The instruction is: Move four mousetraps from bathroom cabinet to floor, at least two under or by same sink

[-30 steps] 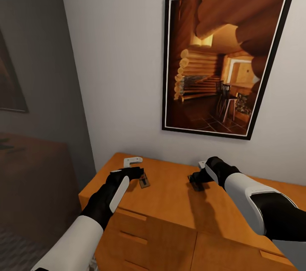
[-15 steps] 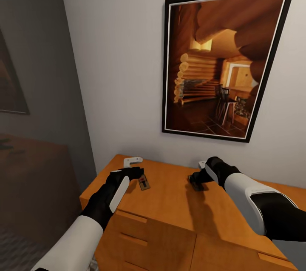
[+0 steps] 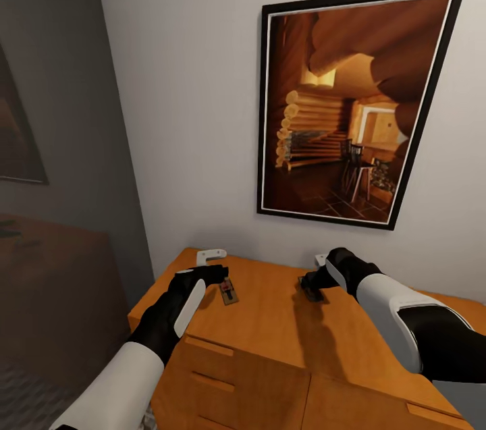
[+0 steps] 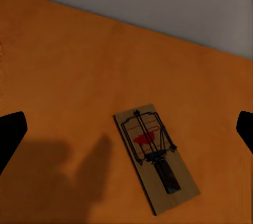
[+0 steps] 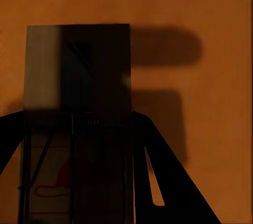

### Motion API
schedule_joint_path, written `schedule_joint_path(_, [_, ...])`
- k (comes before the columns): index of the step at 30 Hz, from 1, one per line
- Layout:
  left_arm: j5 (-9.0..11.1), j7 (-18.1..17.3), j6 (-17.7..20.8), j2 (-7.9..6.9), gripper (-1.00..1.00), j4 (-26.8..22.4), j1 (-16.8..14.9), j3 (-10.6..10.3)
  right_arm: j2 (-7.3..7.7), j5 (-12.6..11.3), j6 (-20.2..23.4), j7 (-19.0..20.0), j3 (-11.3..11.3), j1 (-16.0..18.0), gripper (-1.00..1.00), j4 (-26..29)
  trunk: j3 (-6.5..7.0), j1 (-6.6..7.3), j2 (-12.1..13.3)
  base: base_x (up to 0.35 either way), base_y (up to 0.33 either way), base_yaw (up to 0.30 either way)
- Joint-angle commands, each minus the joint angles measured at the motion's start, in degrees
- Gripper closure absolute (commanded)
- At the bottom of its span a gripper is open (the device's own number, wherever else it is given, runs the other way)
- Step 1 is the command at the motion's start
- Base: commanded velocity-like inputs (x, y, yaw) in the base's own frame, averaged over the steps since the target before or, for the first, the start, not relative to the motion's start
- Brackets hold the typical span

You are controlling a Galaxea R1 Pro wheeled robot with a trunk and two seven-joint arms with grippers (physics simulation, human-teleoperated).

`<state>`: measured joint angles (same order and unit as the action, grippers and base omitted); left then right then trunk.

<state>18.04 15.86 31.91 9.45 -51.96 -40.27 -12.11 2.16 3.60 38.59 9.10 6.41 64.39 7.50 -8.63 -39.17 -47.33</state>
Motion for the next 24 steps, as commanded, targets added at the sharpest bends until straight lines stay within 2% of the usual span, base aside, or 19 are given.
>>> schedule_joint_path(1, [0.6, 0.5, 0.2, -0.03, -1.00, -0.1, 0.0, -0.1, 0.07, 0.3, 0.3, 0.6, 0.4, 0.0, 1.00, 0.4, 0.09, 0.21, 0.3, 0.000, 0.000, 0.000])
schedule_joint_path(5, [0.6, 0.6, 0.2, -0.15, -1.00, -0.1, -0.1, 0.0, 0.26, 0.3, 0.3, 3.8, 0.6, 0.0, 1.00, 4.4, 0.81, 1.09, 2.0, 0.000, 0.000, 0.000])
schedule_joint_path(7, [0.6, 0.7, 0.2, -0.34, -1.00, -0.1, 0.0, 0.0, 0.62, 0.4, 0.2, 7.4, 0.7, 0.0, 1.00, 6.9, 1.17, 1.53, 2.8, 0.000, 0.000, 0.000])
schedule_joint_path(11, [0.6, 0.8, 0.2, -0.47, -1.00, -0.1, 0.0, 0.1, 0.84, 0.5, -0.8, 11.1, 0.7, 0.0, 1.00, 8.4, 1.89, 2.41, 4.4, 0.000, 0.000, 0.000])
schedule_joint_path(16, [0.6, 0.8, 0.2, -0.55, -1.00, -0.1, 0.0, 0.1, 0.90, 0.5, -2.5, 12.4, 0.8, 0.0, 1.00, 9.1, 2.78, 3.51, 6.4, 0.000, 0.000, 0.000])
schedule_joint_path(24, [0.6, 0.8, 0.2, -0.57, -1.00, -0.1, 0.0, 0.2, 0.92, 0.5, -2.9, 12.7, 0.8, 0.0, 1.00, 11.5, 4.22, 5.26, 9.6, 0.000, 0.000, 0.000])
